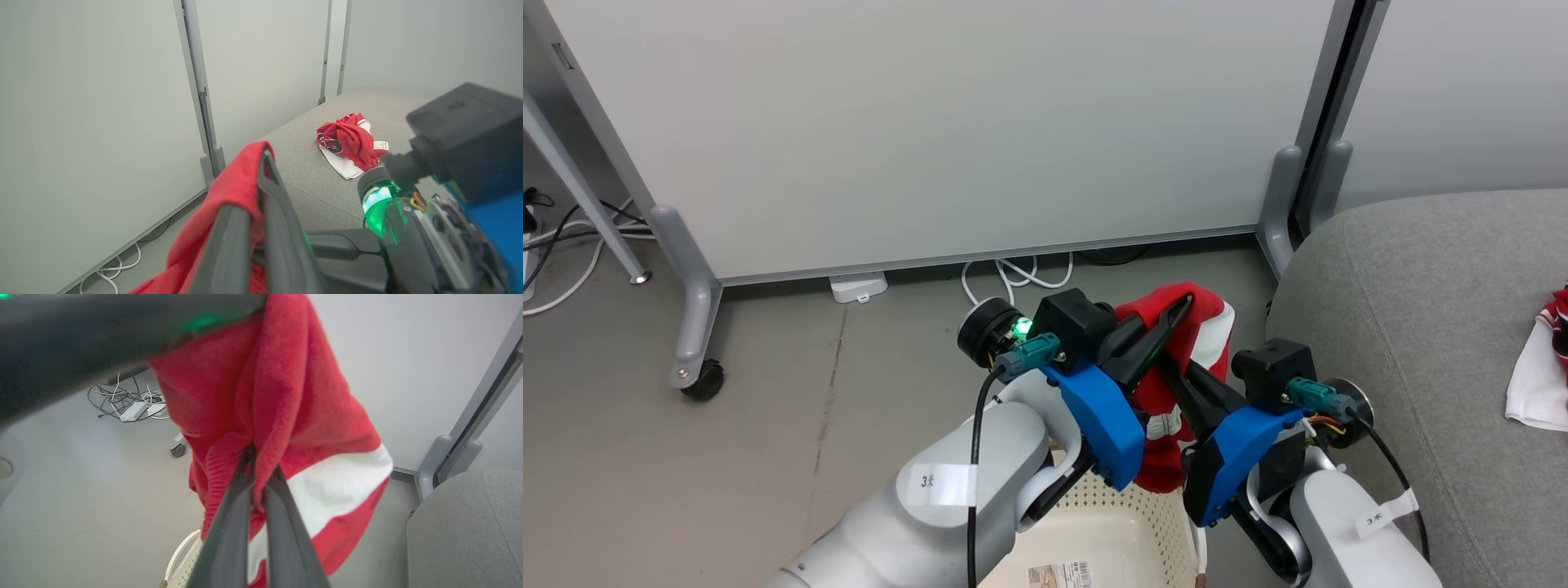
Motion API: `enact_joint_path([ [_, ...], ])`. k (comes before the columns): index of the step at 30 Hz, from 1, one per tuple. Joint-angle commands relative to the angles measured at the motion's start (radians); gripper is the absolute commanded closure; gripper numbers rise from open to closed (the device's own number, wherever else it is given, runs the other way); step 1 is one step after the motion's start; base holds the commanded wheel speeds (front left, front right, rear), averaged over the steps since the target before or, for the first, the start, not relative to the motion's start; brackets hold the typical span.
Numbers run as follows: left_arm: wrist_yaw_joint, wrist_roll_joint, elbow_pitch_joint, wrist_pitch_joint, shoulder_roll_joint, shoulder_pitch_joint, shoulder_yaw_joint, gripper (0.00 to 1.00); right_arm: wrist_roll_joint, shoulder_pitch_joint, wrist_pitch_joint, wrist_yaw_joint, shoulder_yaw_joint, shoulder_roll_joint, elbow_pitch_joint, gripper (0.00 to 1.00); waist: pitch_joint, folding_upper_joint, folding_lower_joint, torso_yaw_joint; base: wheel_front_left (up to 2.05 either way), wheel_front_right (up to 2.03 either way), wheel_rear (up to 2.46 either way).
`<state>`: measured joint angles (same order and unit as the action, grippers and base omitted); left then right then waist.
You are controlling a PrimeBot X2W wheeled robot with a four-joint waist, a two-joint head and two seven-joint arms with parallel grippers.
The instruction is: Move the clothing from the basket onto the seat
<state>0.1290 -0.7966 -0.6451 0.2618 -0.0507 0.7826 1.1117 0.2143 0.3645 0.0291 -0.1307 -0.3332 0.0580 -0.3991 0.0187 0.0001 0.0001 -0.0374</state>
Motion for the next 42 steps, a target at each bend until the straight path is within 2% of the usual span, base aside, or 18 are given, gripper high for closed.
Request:
enact_joint_path([
  [1,0.002,0.003,-0.003,0.005,0.000,-0.008,-0.005,0.58,-0.003,0.015,-0.009,0.000,0.004,-0.004,-0.003,1.00,0.000,-0.0001,-0.0001,0.000,0.00,0.00,0.00],
  [2,0.002,0.004,-0.005,0.005,0.000,-0.008,-0.007,0.17,-0.003,0.018,-0.010,0.000,0.004,-0.004,-0.006,1.00,-0.001,-0.0001,-0.0001,-0.001,0.00,0.00,0.00],
  [3,0.002,0.006,-0.005,0.005,0.000,-0.010,-0.009,0.06,-0.003,0.019,-0.011,0.000,0.005,-0.005,-0.007,1.00,-0.001,-0.0001,-0.0001,0.000,0.00,0.00,0.00],
  [4,0.002,0.009,-0.006,0.005,0.000,-0.013,-0.011,0.00,-0.003,0.021,-0.013,0.000,0.005,-0.005,-0.007,1.00,-0.002,-0.0001,-0.0001,0.000,0.00,0.00,0.00],
  [19,0.002,0.069,-0.008,0.005,0.000,-0.054,-0.067,0.00,-0.007,0.022,-0.030,0.000,0.009,-0.006,-0.006,1.00,-0.009,-0.0001,-0.0001,-0.001,0.00,0.00,0.00],
  [24,0.002,0.124,0.043,0.004,-0.021,-0.122,-0.142,0.00,-0.011,0.022,-0.038,0.000,0.023,-0.006,0.007,1.00,-0.014,-0.0001,-0.0001,0.004,0.00,0.00,0.00],
  [32,-0.003,0.262,0.194,0.004,-0.089,-0.325,-0.332,0.00,-0.017,0.013,-0.034,0.000,0.035,-0.002,0.042,1.00,-0.016,-0.0001,-0.0001,0.021,0.00,0.00,0.00],
  [42,-0.002,0.382,0.309,0.004,-0.112,-0.530,-0.543,0.00,-0.022,-0.008,-0.026,0.000,0.057,0.001,0.068,1.00,-0.019,-0.0001,-0.0001,0.025,0.00,0.00,0.00],
])
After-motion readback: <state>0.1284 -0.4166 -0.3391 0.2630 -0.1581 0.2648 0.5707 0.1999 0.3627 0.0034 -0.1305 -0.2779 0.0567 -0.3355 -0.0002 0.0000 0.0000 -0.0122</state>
